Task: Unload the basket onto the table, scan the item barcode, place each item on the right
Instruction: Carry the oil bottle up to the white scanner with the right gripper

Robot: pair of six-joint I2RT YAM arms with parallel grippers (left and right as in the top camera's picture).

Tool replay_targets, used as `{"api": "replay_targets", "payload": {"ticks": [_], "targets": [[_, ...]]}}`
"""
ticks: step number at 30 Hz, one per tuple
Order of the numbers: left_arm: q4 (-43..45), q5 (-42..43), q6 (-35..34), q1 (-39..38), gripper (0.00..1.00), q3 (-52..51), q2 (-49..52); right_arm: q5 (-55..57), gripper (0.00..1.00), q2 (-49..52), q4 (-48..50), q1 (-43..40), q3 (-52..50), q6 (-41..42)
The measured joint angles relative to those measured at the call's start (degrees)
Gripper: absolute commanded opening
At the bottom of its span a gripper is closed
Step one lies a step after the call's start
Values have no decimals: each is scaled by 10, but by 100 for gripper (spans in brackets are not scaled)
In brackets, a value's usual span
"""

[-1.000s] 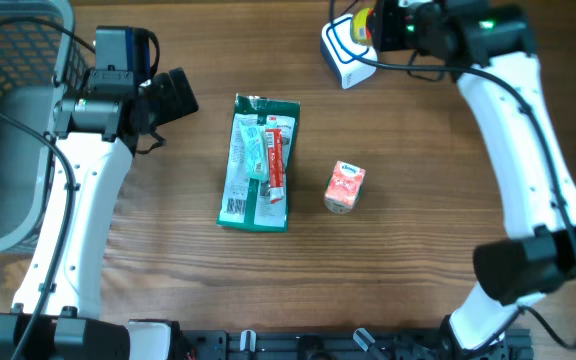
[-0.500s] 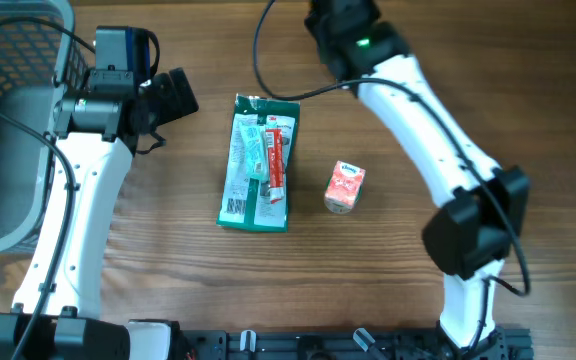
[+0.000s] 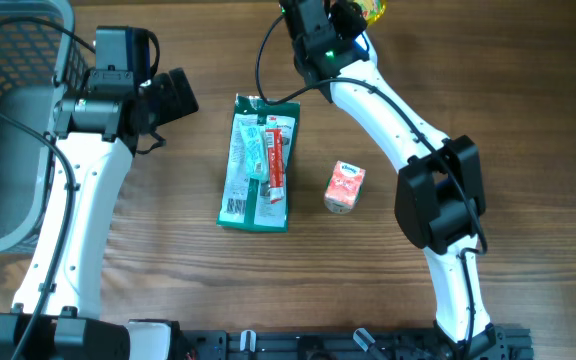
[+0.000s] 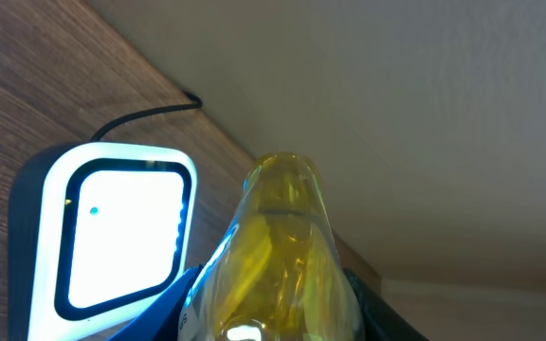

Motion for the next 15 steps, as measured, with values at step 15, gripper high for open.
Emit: {"api": "replay_targets", "payload": {"ticks": [15], "targets": [[0,0,0,0,100,0,0,0,5,9,-7,0,-8,68]]}}
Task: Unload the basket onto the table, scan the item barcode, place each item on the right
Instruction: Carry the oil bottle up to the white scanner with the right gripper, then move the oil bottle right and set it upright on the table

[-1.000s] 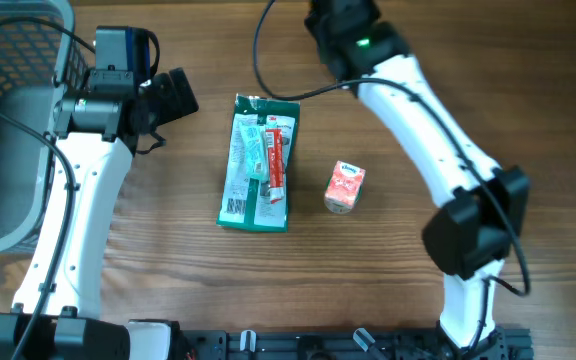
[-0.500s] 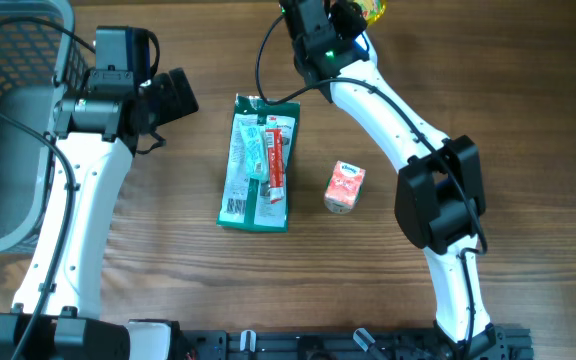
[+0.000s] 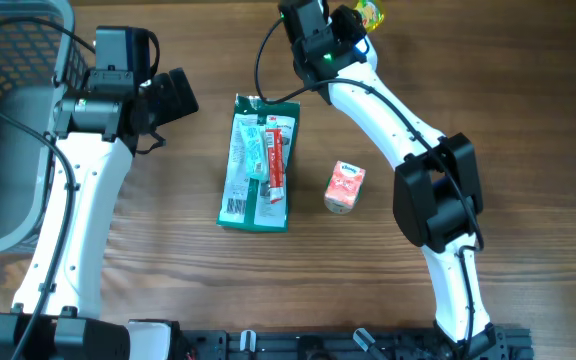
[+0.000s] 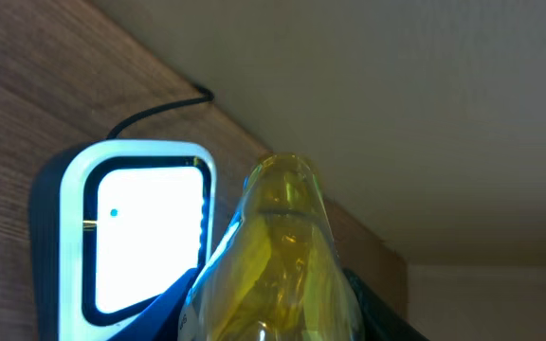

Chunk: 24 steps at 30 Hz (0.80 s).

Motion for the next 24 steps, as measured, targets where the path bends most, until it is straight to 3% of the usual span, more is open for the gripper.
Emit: {"api": "replay_targets", "payload": {"ticks": [24], "targets": [[0,0,0,0,100,0,0,-19,4,1,-49,0,-8,73]]}}
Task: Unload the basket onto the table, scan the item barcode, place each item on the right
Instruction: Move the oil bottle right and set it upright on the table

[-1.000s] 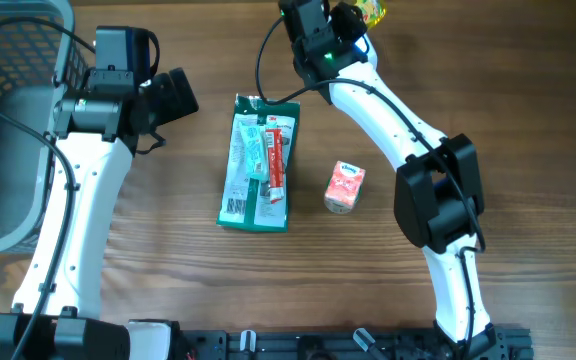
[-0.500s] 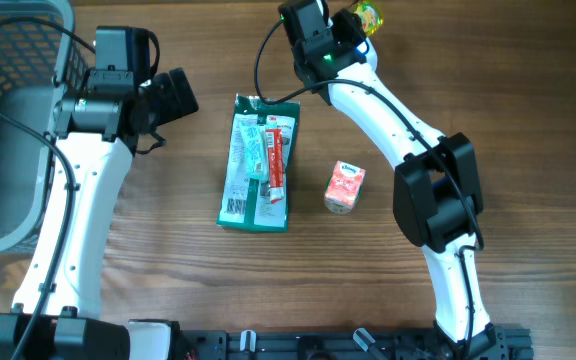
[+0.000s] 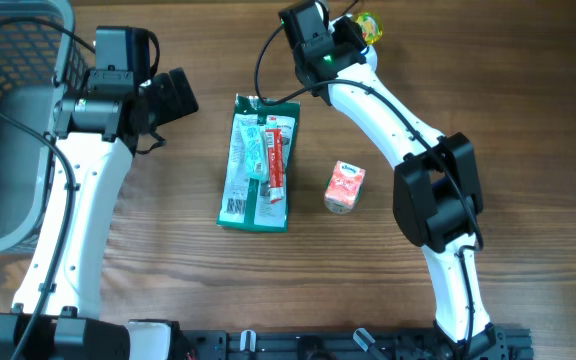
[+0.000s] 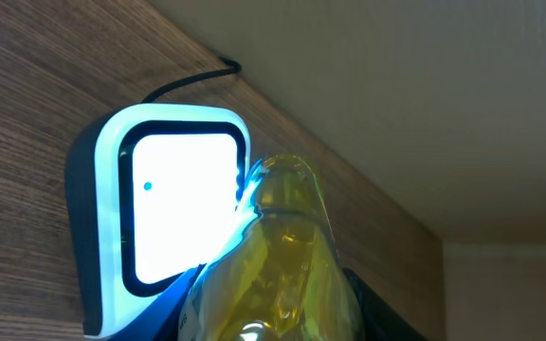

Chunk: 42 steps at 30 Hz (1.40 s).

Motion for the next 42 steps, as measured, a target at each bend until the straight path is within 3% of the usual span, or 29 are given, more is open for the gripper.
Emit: {"api": "replay_targets", "payload": {"ticks": [7,13,20,24,29,35,42], "targets": [[0,0,0,0,100,0,0,-1,4,-7,-11,0,-2,38],[0,0,0,0,100,0,0,-35,4,-69,-82,-5,-10,108],[0,0,0,0,100,0,0,-108,4,-253,-330,-77,-5,279],[0,0,0,0,100,0,0,-164,4,-271,-456,-163,-2,353],[0,0,0,0,100,0,0,-275,4,-252,-535,-276,-3,403],[0,0,0,0,100,0,0,-339,4,-251,-531,-377,-40,421],[0,0,0,0,100,0,0,-357,4,-251,-450,-396,-146,424]]}}
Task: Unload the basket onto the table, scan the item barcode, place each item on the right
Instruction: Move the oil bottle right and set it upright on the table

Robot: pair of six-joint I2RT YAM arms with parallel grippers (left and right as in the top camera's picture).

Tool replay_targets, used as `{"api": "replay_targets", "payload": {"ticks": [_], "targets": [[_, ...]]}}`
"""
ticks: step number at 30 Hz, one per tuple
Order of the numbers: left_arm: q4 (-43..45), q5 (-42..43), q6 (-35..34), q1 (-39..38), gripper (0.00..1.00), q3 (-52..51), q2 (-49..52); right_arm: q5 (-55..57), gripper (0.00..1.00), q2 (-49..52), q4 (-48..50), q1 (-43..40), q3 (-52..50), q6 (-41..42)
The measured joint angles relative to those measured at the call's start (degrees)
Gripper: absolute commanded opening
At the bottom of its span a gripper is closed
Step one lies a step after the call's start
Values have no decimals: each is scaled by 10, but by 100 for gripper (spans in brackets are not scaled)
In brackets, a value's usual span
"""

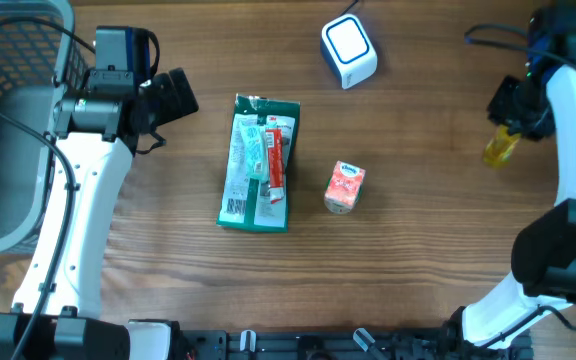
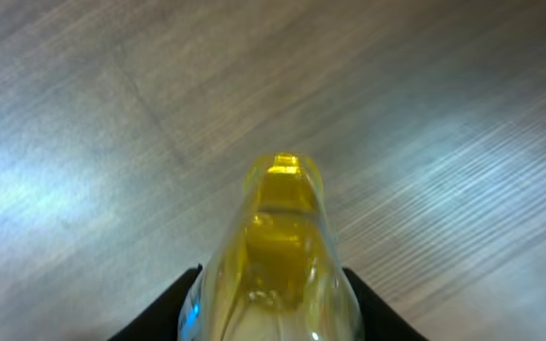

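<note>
A clear bottle of yellow liquid (image 2: 275,246) is clamped between my right gripper's (image 2: 271,317) dark fingers, its neck pointing away over bare wood. From overhead the yellow bottle (image 1: 500,147) hangs at the table's right side below the right gripper (image 1: 516,112). The white and blue barcode scanner (image 1: 349,50) sits at the far middle of the table, well to the left of the bottle. My left gripper (image 1: 176,96) hovers at the upper left, holding nothing; its jaws are hard to read.
A green flat packet (image 1: 258,163) with a red tube lies mid-table, and a small pink carton (image 1: 345,187) stands right of it. A grey wire basket (image 1: 13,120) fills the left edge. A black cable runs near the right arm.
My right gripper has moved with the bottle from right beside the scanner at the far middle to the table's right side. The scanner is now uncovered overhead. The left arm stayed put.
The bottle was held in my right gripper in front of the lit scanner face through all three earlier moments, shifting slightly closer and across it. Now the bottle is held far to the right, away from the scanner, over bare wood.
</note>
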Motion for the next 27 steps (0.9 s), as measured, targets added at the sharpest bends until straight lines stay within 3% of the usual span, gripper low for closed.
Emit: {"api": "replay_targets", "payload": {"ticks": [6,7,8,9,11,13,21,27], "targets": [[0,0,0,0,100,0,0,-8,5,2,106,0,-98,0],[0,0,0,0,100,0,0,-8,10,3,114,0,-109,1],[0,0,0,0,100,0,0,-9,19,3,121,0,-121,1],[0,0,0,0,100,0,0,-9,36,3,126,0,-131,1],[0,0,0,0,100,0,0,-9,51,2,131,1,-134,2],[0,0,0,0,100,0,0,-9,83,2,131,1,-134,2],[0,0,0,0,100,0,0,-10,87,2,126,1,-141,-5],[0,0,0,0,100,0,0,-9,96,2,96,1,-126,-11]]}}
